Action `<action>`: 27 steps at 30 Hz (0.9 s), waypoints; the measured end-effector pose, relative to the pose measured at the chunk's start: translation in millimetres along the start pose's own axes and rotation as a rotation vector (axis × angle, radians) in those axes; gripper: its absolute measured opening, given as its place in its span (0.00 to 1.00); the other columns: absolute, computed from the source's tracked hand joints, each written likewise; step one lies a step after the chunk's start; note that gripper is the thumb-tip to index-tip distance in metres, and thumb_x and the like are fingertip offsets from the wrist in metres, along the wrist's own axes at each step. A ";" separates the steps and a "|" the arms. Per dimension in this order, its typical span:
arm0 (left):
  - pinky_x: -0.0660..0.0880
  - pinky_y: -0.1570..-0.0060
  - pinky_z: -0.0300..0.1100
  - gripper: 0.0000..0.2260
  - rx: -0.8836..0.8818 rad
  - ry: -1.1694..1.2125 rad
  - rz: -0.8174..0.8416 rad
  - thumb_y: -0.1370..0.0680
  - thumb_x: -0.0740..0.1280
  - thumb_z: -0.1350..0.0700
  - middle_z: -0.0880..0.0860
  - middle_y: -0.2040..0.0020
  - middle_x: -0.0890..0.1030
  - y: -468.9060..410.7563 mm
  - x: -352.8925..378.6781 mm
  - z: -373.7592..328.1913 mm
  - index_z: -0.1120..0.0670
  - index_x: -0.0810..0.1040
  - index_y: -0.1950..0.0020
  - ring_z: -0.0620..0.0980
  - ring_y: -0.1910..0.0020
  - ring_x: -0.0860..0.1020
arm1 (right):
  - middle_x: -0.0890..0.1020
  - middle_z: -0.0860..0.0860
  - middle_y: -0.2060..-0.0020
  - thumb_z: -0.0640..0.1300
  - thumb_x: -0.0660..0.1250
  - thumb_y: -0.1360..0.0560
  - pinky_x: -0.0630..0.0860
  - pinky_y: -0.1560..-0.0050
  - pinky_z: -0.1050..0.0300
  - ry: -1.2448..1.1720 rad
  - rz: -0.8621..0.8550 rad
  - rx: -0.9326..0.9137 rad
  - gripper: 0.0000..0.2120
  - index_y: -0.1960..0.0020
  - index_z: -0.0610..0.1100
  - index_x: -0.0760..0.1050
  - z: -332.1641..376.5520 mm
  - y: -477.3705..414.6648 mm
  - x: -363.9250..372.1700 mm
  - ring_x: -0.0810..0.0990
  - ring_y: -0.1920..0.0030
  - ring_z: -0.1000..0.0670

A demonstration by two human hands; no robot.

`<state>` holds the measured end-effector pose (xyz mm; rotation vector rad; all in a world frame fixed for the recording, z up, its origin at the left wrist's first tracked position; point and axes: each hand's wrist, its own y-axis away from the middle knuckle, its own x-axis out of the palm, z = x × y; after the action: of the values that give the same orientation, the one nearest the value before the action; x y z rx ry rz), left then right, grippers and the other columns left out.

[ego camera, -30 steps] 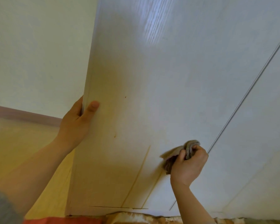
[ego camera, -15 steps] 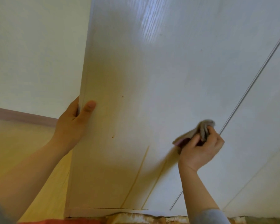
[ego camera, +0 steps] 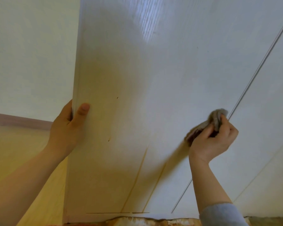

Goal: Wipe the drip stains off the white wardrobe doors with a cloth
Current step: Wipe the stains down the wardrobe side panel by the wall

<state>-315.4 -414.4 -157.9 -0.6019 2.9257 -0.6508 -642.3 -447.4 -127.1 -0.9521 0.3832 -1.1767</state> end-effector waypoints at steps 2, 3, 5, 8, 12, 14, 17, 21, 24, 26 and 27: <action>0.75 0.49 0.46 0.30 0.000 -0.003 0.013 0.30 0.55 0.24 0.40 0.44 0.81 -1.1 -1.2 2.2 0.38 0.74 0.35 0.45 0.45 0.79 | 0.74 0.40 0.44 0.36 0.59 0.22 0.67 0.42 0.65 0.027 -0.040 0.168 0.17 0.35 0.38 0.75 -15.6 17.2 -9.2 0.76 0.44 0.43; 0.75 0.47 0.48 0.30 -0.001 -0.001 0.015 0.30 0.56 0.24 0.40 0.43 0.81 -1.4 -1.7 3.5 0.38 0.74 0.35 0.45 0.44 0.79 | 0.74 0.39 0.43 0.36 0.59 0.22 0.67 0.42 0.64 0.042 -0.034 0.220 0.17 0.34 0.38 0.74 -21.3 28.0 -14.5 0.76 0.44 0.42; 0.75 0.47 0.47 0.31 -0.003 0.009 0.018 0.30 0.56 0.24 0.40 0.43 0.80 -0.6 0.0 3.1 0.38 0.73 0.34 0.44 0.44 0.79 | 0.73 0.40 0.41 0.36 0.59 0.20 0.68 0.43 0.61 0.068 0.027 0.302 0.16 0.33 0.39 0.72 -29.3 45.7 -24.3 0.76 0.43 0.42; 0.73 0.47 0.44 0.28 -0.023 0.043 0.031 0.29 0.55 0.26 0.37 0.43 0.79 1.4 -0.6 5.1 0.37 0.72 0.35 0.40 0.44 0.77 | 0.72 0.45 0.42 0.36 0.59 0.20 0.70 0.43 0.58 0.041 0.125 0.395 0.14 0.35 0.40 0.72 -25.2 51.9 -34.0 0.76 0.43 0.44; 0.72 0.33 0.54 0.32 -0.058 0.117 0.111 0.28 0.55 0.24 0.42 0.37 0.80 6.2 -14.4 24.0 0.39 0.74 0.32 0.46 0.37 0.77 | 0.73 0.51 0.47 0.41 0.60 0.22 0.74 0.48 0.57 -0.096 0.441 -0.094 0.11 0.41 0.48 0.74 13.5 77.2 -48.9 0.75 0.47 0.53; 0.71 0.32 0.54 0.31 -0.079 0.091 0.126 0.29 0.54 0.23 0.41 0.37 0.80 11.1 -20.5 32.6 0.36 0.75 0.33 0.45 0.37 0.77 | 0.74 0.52 0.47 0.44 0.59 0.22 0.76 0.50 0.56 -0.169 0.594 -0.247 0.11 0.42 0.50 0.74 30.8 98.9 -46.3 0.76 0.47 0.52; 0.72 0.33 0.50 0.27 -0.100 0.043 0.158 0.29 0.54 0.23 0.38 0.38 0.80 18.7 -26.9 42.5 0.32 0.75 0.35 0.42 0.38 0.78 | 0.73 0.53 0.46 0.43 0.60 0.22 0.78 0.53 0.54 -0.233 0.684 -0.321 0.12 0.40 0.51 0.74 51.9 121.3 -30.8 0.77 0.47 0.50; 0.74 0.42 0.40 0.20 -0.128 0.071 0.179 0.29 0.57 0.25 0.33 0.44 0.81 20.6 -30.4 43.6 0.28 0.77 0.42 0.35 0.45 0.79 | 0.77 0.46 0.48 0.37 0.63 0.23 0.75 0.53 0.58 -0.307 0.667 -0.455 0.12 0.42 0.45 0.79 74.2 124.0 -12.5 0.75 0.48 0.50; 0.76 0.43 0.38 0.24 -0.132 0.136 0.169 0.26 0.61 0.30 0.38 0.42 0.82 20.0 -30.9 42.8 0.39 0.78 0.35 0.37 0.44 0.80 | 0.79 0.43 0.50 0.34 0.64 0.24 0.71 0.49 0.63 -0.296 0.573 -0.485 0.12 0.45 0.39 0.82 97.3 121.4 9.8 0.75 0.49 0.47; 0.77 0.48 0.32 0.23 -0.145 0.188 0.156 0.26 0.60 0.37 0.40 0.44 0.84 19.1 -29.3 41.2 0.45 0.79 0.35 0.38 0.45 0.81 | 0.79 0.41 0.50 0.31 0.64 0.25 0.70 0.46 0.62 -0.278 0.500 -0.417 0.12 0.45 0.38 0.82 110.8 125.1 26.1 0.75 0.48 0.46; 0.77 0.50 0.31 0.23 -0.150 0.203 0.153 0.25 0.59 0.38 0.41 0.45 0.84 18.8 -29.5 42.4 0.46 0.79 0.37 0.39 0.45 0.81 | 0.79 0.41 0.50 0.29 0.64 0.26 0.70 0.45 0.61 -0.269 0.473 -0.383 0.14 0.45 0.38 0.82 114.9 131.3 32.2 0.75 0.48 0.45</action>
<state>-288.0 -403.8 -204.4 -0.3359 3.1907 -0.5057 -470.1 -418.4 -158.7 -1.2501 0.5901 -0.5435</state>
